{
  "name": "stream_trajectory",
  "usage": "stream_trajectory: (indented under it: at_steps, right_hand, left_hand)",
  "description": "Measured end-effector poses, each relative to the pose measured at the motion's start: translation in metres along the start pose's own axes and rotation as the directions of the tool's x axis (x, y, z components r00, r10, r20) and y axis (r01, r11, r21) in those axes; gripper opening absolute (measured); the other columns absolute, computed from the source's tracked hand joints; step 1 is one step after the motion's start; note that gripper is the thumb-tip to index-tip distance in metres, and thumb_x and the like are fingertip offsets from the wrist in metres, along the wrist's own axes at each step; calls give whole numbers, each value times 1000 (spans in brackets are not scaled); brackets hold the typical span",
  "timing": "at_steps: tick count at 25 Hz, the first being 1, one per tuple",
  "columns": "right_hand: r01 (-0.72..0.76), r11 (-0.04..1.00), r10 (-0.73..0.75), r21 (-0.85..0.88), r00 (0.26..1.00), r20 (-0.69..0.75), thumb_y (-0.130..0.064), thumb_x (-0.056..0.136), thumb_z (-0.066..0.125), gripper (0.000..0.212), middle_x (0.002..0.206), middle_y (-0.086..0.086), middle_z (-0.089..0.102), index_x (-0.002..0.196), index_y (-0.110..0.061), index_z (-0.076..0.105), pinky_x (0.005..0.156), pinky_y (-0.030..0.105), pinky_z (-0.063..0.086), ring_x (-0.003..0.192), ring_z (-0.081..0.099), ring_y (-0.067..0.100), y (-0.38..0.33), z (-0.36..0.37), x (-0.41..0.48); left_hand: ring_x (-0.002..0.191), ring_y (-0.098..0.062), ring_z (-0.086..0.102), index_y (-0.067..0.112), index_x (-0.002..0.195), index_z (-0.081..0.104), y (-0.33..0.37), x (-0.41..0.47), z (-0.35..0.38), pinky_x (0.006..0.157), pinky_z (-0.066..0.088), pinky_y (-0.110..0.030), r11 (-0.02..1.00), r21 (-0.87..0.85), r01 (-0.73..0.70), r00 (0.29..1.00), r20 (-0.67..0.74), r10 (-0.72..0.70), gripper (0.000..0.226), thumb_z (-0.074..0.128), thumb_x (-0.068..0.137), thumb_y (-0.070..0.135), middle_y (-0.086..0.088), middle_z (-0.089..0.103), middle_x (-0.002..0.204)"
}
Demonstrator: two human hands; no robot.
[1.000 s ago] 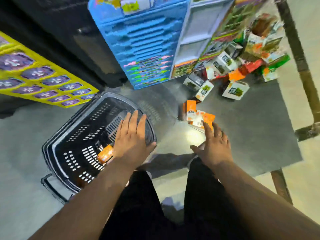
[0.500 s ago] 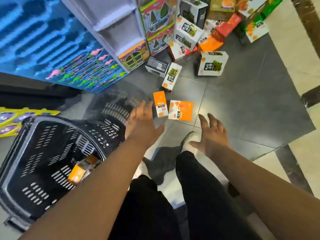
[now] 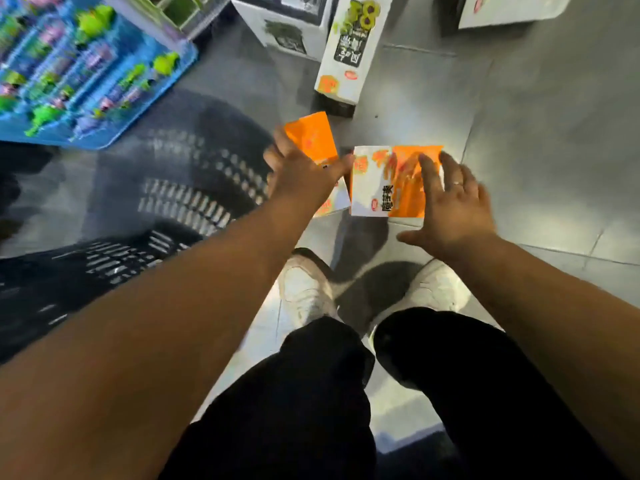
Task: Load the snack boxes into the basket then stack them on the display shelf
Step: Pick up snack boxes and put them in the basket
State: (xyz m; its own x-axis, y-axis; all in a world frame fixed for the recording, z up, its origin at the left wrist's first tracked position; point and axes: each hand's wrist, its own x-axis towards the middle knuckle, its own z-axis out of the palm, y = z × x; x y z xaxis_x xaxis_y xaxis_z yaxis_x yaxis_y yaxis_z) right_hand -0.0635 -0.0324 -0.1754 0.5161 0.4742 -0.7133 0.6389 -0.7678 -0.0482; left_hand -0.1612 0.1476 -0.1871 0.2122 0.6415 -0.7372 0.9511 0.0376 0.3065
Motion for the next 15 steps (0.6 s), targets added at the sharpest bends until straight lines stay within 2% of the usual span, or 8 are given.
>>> stream_trajectory:
  at_steps: [2, 4, 5, 7, 9, 11, 12, 15]
  right_hand:
    - [10, 999, -10, -46, 1000, -1, -64, 72, 73, 126, 163, 8, -12, 153, -28, -17, 119, 54, 7, 150, -4, 35, -2, 20, 25]
    - [43, 996, -45, -73, 999, -30, -66, 70, 73, 129, 162, 6, -18, 149, -32, -23, 117, 56, -1, 149, -13, 35, -5, 31, 48]
    - [67, 994, -70, -86, 997, -33, -66, 70, 73, 129, 162, 5, -19, 149, -34, -24, 117, 57, -4, 148, -17, 34, -8, 34, 57]
    - [102, 989, -105, -106, 994, -24, -62, 70, 75, 128, 162, 6, -13, 149, -35, -22, 116, 60, -2, 148, -17, 36, -15, 38, 69]
    - [87, 992, -89, -87, 996, -11, -59, 65, 79, 128, 160, 10, 3, 150, -34, -14, 117, 61, 13, 148, -5, 41, -19, 36, 71]
    - [14, 1000, -14, 1, 1000, 5, -61, 61, 79, 127, 151, 14, 18, 152, -31, -4, 111, 57, 29, 141, 13, 43, -17, 29, 60]
    - [-64, 994, 62, 93, 998, 21, -63, 60, 79, 126, 148, 16, 22, 152, -29, -1, 108, 54, 32, 137, 19, 43, -15, 21, 50]
    - [-297, 860, 277, 414, 955, 111, -66, 64, 77, 122, 147, 17, 27, 154, -26, 4, 110, 49, 26, 135, 24, 40, -10, -15, 5]
  left_hand:
    - [133, -32, 38, 24, 154, -2, -6, 23, 6, 104, 43, -44, 998, -63, 17, 1000, 1, -17, 126, 81, 66, 60, -9, 21, 149]
    - [119, -25, 44, 29, 153, 1, -4, 35, 8, 84, 55, -33, 991, -130, 30, 1000, 1, -31, 120, 83, 68, 50, -7, 25, 144]
    - [115, -26, 47, 29, 153, 3, -5, 37, 8, 82, 57, -35, 987, -157, 34, 999, 4, -34, 115, 82, 71, 45, -7, 28, 143]
    - [122, -30, 48, 28, 152, 5, -9, 38, 5, 94, 53, -42, 981, -187, 42, 999, 14, -40, 108, 80, 76, 35, -8, 31, 147]
    - [128, -29, 46, 27, 152, 5, -18, 42, -3, 98, 48, -37, 973, -226, 37, 999, 24, -33, 106, 79, 77, 27, -8, 34, 148]
    - [123, -28, 51, 25, 151, 7, -29, 39, -18, 96, 48, -36, 968, -252, 22, 1000, 25, -16, 105, 79, 74, 22, -8, 42, 141]
    - [118, -27, 54, 25, 150, 10, -33, 34, -26, 96, 50, -39, 964, -265, 17, 1000, 28, -10, 104, 79, 73, 21, -7, 46, 136]
    - [107, -22, 58, 26, 147, 18, -37, -3, -58, 92, 54, -44, 939, -342, 42, 999, 34, -32, 95, 78, 74, 18, 5, 50, 116]
